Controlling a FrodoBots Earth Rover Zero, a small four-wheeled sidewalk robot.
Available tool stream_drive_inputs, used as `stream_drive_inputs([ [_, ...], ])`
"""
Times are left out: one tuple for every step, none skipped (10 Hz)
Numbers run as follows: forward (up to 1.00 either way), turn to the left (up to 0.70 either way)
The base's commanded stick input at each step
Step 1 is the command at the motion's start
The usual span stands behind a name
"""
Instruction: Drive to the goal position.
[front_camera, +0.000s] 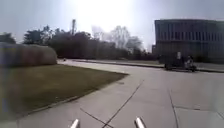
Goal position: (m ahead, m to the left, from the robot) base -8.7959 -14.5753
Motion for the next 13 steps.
stream_drive_inputs([
  [0.00,-1.00],
  [0.00,-1.00],
  [0.00,-1.00],
  [0.00,-1.00],
  [0.00,-1.00],
  [0.00,-1.00],
  [0.00,-1.00],
  [0.00,-1.00],
  [0.00,-1.00],
  [0.00,-1.00],
  [0.00,-1.00],
  [0.00,-1.00],
  [0.00,-1.00],
])
